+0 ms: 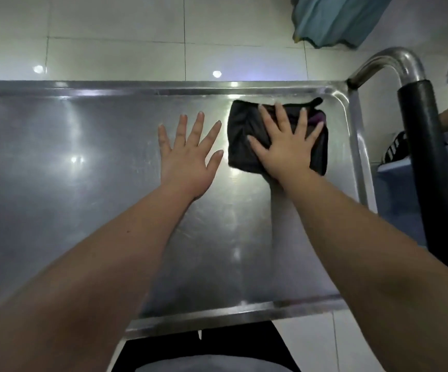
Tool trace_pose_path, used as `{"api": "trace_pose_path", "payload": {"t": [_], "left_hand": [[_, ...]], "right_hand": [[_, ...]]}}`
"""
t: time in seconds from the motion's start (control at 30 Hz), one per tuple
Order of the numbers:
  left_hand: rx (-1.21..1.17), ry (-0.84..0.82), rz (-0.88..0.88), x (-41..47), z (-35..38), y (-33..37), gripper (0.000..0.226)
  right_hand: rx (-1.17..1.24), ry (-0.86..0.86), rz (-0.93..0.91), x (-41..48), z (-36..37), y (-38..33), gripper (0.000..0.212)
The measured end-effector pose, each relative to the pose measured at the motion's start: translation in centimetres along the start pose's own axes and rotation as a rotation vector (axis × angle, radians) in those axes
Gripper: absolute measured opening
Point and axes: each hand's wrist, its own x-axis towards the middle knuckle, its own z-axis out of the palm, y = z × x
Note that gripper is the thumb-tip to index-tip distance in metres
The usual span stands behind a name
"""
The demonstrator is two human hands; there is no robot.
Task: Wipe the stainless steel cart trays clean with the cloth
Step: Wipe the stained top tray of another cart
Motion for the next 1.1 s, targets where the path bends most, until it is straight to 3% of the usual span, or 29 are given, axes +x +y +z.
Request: {"api": "trace_pose_path", "payload": {"t": [0.1, 0.2, 0.5, 0.6, 0.73, 0.97, 1.1], "left_hand": [[0.011, 0.001, -0.007, 0.0, 0.1, -0.1, 0.059], [0.004, -0.033, -0.008, 0.0, -0.3, -0.2, 0.058], [0.014, -0.086, -0.022, -0.4, -1.2, 0.2, 0.061], [0.014, -0.094, -0.034, -0.5, -1.2, 0.3, 0.061], [0.023, -0.092, -0.027, -0.3, -1.2, 0.2, 0.061], [0.006, -0.052, -0.011, -0.4, -0.7, 0.0, 0.061], [0.0, -0.035, -0.019, -0.2, -0.4, -0.1, 0.061]], "right_hand": [[0.013, -0.021, 0.003, 4.0, -0.8, -0.9, 0.076], [0.011, -0.037, -0.037, 2.1, -0.8, -0.8, 0.072], [0.001, -0.108, -0.199, -22.7, 2.9, 4.7, 0.068], [-0.021, -0.166, -0.203, -25.5, 3.4, 5.7, 0.068], [0.014, -0.107, -0.163, -19.6, 1.9, 4.9, 0.068], [0.003, -0.048, 0.034, 1.5, -1.6, 5.8, 0.071], [-0.002, -0.037, 0.01, 4.8, -2.1, 6.4, 0.073]]}}
